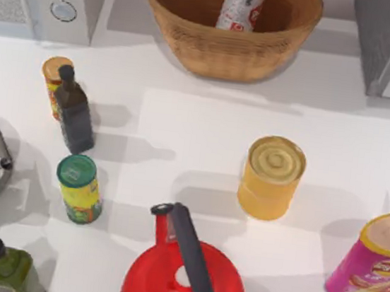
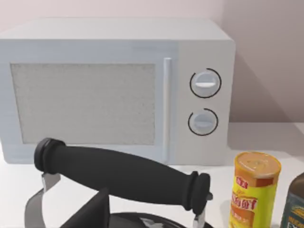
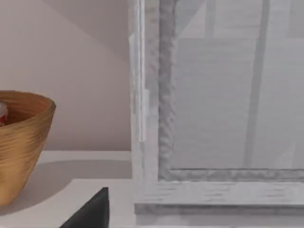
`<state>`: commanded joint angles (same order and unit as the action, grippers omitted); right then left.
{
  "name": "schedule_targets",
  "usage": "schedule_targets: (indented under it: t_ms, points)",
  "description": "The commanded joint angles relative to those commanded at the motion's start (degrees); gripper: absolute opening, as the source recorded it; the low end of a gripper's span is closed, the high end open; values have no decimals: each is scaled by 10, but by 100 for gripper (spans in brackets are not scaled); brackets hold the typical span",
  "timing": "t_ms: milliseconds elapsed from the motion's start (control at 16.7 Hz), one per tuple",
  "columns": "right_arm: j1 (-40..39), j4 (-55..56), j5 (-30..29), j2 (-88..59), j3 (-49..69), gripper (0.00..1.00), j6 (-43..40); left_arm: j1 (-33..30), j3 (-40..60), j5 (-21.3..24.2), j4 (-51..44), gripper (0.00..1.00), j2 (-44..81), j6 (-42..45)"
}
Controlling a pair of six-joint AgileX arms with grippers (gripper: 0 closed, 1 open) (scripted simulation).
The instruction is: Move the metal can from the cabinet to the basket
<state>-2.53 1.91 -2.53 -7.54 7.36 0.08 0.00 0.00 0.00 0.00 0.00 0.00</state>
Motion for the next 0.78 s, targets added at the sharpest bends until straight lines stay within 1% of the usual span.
schedule_targets:
  t_ms: [240, 600, 780]
  points:
    - [24, -18, 24, 72, -71, 100, -1, 0, 0, 0, 0, 100, 0, 0]
    - [24, -18, 25, 72, -73, 100, -1, 0, 0, 0, 0, 100, 0, 0]
    - [55, 18, 57, 35, -59, 100, 0, 0, 0, 0, 0, 100, 0, 0]
